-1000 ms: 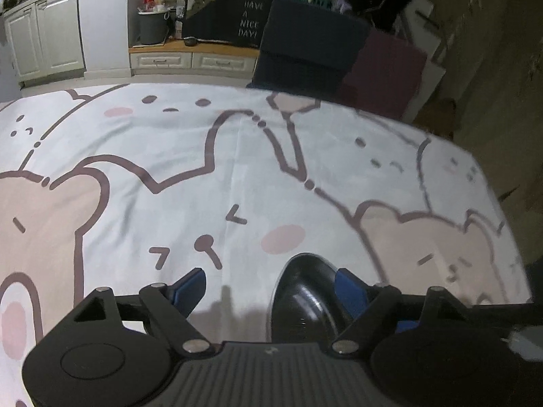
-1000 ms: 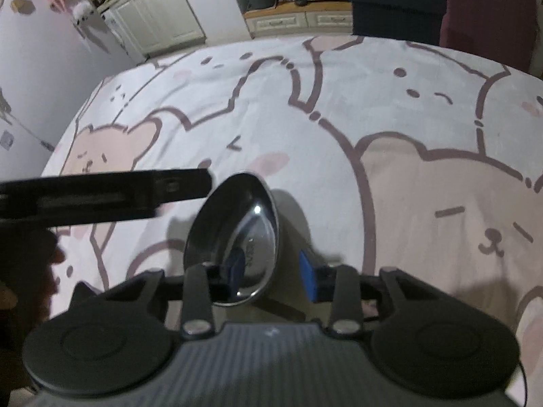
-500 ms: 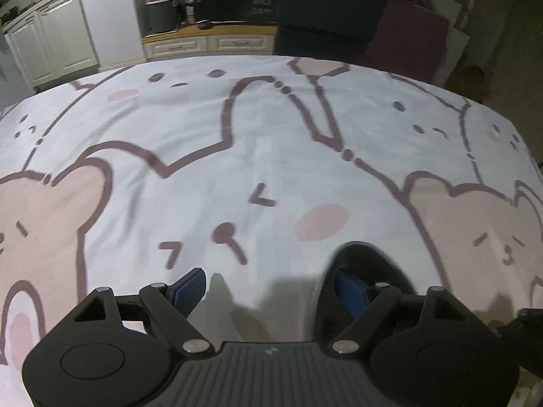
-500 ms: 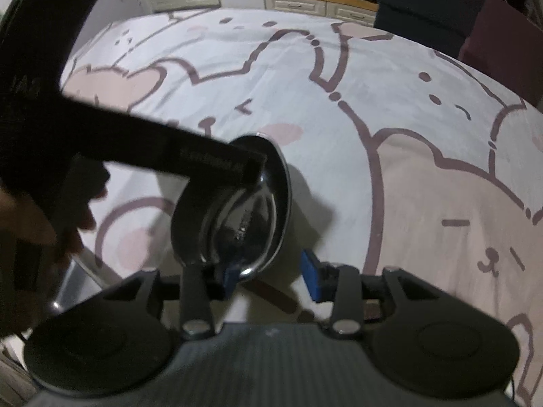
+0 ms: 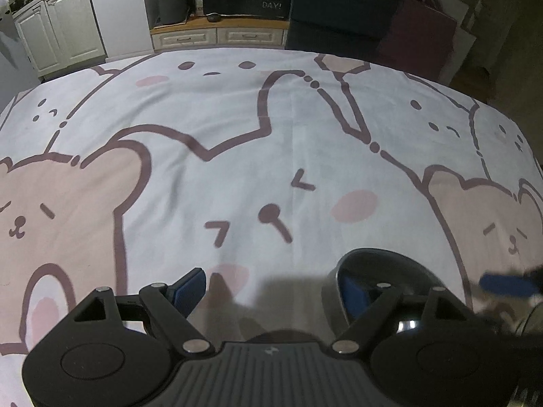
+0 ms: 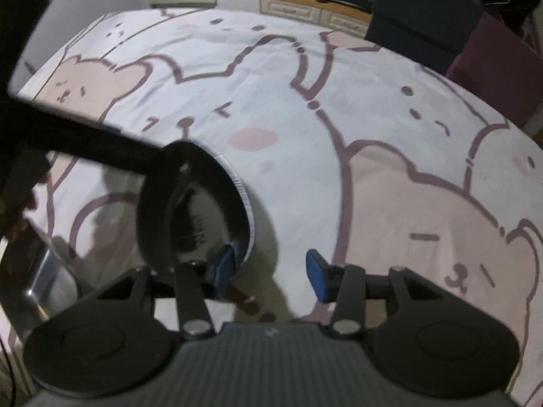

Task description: Organize plates and bowls

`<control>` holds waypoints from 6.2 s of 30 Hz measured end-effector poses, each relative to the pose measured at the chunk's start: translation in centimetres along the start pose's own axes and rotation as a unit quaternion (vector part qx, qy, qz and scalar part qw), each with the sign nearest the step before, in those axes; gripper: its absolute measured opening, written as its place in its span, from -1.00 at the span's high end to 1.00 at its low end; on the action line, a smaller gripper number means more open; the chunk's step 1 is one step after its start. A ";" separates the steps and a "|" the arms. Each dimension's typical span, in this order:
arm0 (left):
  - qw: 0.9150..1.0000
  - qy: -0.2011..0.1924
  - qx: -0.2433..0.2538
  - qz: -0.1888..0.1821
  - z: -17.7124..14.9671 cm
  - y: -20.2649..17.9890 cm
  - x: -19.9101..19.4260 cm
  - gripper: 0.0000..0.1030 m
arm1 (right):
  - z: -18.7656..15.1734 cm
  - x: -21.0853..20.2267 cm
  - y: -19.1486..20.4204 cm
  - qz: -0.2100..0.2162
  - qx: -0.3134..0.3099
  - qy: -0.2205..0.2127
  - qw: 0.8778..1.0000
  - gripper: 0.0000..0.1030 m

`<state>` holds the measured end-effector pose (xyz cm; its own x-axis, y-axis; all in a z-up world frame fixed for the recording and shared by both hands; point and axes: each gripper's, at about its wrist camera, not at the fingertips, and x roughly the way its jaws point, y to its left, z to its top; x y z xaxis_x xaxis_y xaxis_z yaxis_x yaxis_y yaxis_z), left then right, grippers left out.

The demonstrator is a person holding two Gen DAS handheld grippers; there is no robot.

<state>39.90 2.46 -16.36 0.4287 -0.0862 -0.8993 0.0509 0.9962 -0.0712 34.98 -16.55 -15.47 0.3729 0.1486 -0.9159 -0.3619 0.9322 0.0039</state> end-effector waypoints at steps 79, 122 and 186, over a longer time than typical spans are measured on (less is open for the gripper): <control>0.998 -0.016 -0.051 -0.037 -10.4 7.9 -12.6 0.88 | -3.9 -8.0 9.9 0.142 0.030 -0.050 0.988 0.84; 0.999 0.043 0.020 0.007 -11.2 6.2 -8.5 0.84 | -6.9 -4.6 12.9 0.149 -0.017 0.024 0.988 0.67; 0.998 0.028 0.032 -0.051 -13.9 11.4 -10.0 0.08 | -9.2 -3.4 8.6 0.161 0.194 0.039 0.967 0.66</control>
<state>23.60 14.90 -14.15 0.3679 -0.1841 -0.9115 0.1490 0.9792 -0.1376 22.76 -12.06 -16.04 0.2231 0.4396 -0.8701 -0.0954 0.8981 0.4293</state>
